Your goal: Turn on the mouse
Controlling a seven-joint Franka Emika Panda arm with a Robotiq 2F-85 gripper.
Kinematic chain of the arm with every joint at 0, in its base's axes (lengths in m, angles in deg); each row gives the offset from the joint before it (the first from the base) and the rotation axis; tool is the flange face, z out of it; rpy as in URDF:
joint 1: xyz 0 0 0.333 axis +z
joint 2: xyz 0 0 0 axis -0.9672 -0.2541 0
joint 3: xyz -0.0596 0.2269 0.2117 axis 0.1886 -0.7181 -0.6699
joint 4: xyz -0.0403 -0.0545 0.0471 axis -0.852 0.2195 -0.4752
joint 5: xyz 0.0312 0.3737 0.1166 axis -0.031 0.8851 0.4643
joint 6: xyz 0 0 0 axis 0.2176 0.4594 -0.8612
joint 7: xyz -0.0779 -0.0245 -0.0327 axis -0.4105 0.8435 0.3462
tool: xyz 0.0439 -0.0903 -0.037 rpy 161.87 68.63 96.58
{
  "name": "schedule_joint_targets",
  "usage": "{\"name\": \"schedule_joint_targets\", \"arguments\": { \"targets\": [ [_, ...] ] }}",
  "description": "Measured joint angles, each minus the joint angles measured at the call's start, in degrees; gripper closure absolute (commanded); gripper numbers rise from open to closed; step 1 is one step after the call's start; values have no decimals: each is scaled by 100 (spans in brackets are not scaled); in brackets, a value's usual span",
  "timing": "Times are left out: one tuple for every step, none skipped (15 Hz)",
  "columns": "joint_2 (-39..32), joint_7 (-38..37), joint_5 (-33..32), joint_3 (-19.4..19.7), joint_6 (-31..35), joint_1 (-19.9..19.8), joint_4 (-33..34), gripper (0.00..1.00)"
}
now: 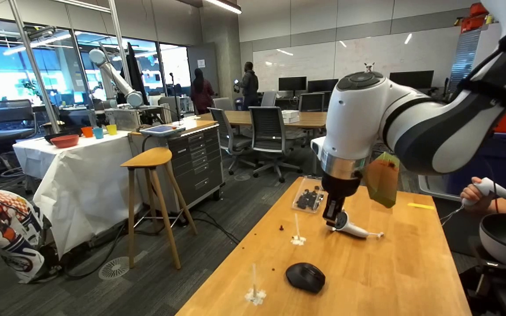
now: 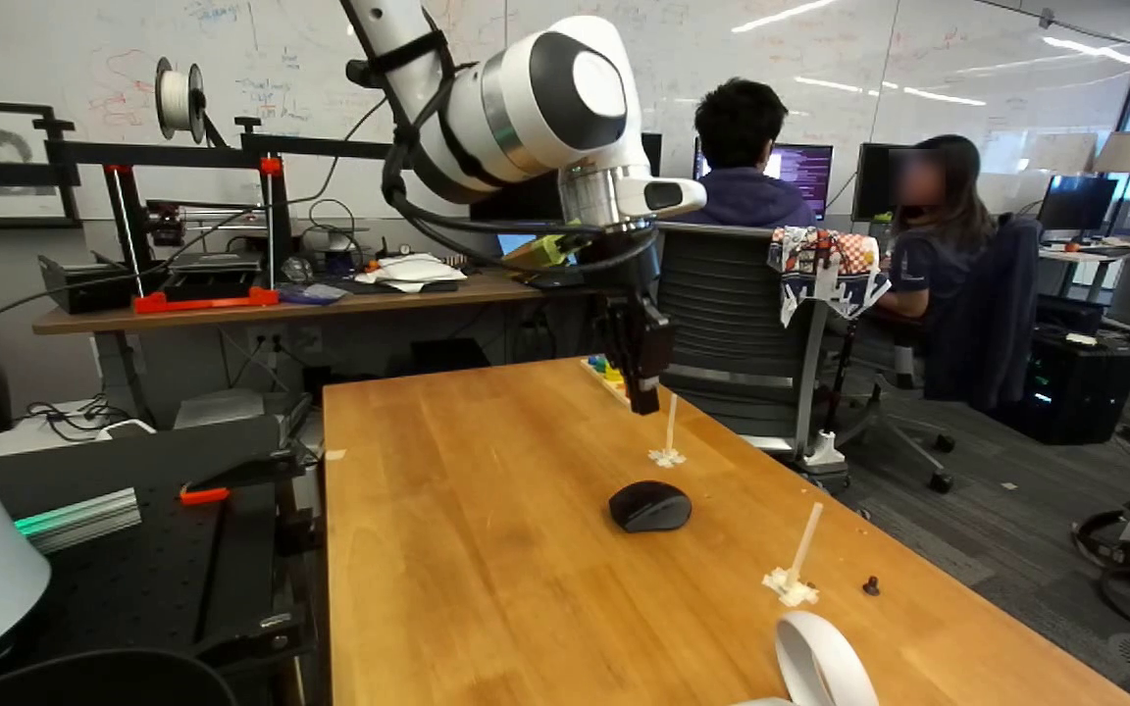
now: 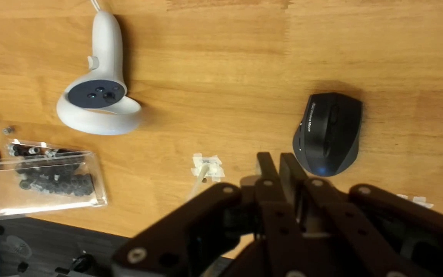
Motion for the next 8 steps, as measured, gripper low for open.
{"name": "schedule_joint_targets", "arguments": {
  "targets": [
    [-164,-95,-110,86,10,131,100,98],
    [-320,-179,-190,160,17,252,193,96],
    [-479,-241,-250,232,19,370,288,96],
    [-628,-293,-304,294,19,474,374,94],
    [-782,-343,-348,357,19,571,462,95],
    [-934,-378,-362,416,19,661,552,94],
    [-1069,-400,-363,465,19,730,632,95],
    [-1200,-415,-363,510,19,789,712,96]
  ]
}}
